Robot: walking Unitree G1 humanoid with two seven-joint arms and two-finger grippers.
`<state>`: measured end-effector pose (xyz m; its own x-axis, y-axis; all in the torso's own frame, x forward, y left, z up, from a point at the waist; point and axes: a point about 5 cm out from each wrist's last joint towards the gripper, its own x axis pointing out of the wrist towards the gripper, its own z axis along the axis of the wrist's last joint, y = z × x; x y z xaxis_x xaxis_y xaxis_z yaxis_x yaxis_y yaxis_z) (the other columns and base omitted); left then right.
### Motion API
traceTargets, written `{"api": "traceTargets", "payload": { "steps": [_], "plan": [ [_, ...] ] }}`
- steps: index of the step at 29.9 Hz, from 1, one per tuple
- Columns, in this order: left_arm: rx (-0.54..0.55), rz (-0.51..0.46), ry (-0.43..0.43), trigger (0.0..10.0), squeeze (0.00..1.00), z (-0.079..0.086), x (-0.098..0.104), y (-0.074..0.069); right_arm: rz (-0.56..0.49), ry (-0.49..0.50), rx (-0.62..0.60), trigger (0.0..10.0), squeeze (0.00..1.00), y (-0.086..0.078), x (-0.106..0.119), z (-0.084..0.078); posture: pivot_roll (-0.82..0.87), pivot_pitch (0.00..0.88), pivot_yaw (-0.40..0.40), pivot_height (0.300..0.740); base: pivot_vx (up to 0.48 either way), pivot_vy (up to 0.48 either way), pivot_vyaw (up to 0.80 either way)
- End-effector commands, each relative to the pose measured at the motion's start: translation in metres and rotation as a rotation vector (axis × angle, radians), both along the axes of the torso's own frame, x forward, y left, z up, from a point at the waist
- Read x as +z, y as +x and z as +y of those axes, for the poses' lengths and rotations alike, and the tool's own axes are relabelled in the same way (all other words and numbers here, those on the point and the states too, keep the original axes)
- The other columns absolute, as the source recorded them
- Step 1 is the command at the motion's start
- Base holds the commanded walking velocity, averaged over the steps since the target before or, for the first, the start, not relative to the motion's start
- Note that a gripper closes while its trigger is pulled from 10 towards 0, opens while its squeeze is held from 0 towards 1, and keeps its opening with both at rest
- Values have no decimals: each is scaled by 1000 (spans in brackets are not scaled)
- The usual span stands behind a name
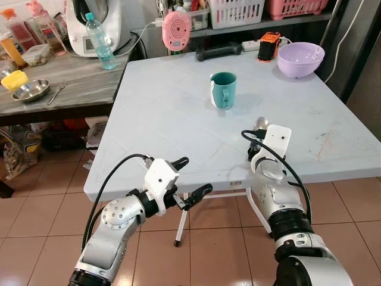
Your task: Setting the table
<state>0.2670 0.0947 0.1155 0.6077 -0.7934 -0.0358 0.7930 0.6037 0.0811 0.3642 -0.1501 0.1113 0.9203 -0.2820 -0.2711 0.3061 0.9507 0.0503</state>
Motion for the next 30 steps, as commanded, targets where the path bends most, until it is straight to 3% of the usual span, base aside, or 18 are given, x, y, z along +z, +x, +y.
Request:
{"api": "traceTargets", "payload": {
  "steps": [1, 30],
  "plan": [
    [-10, 4, 13, 10000, 0, 2, 0, -2, 63, 15, 5, 0, 0, -3, -12, -2, -95, 62, 118, 740, 0, 0, 0],
    [-12, 21, 19, 10000, 0, 1, 0, -1, 132, 30, 76, 0, 0, -8, -31, 0, -92, 62, 122, 740, 0, 0, 0]
  ]
}}
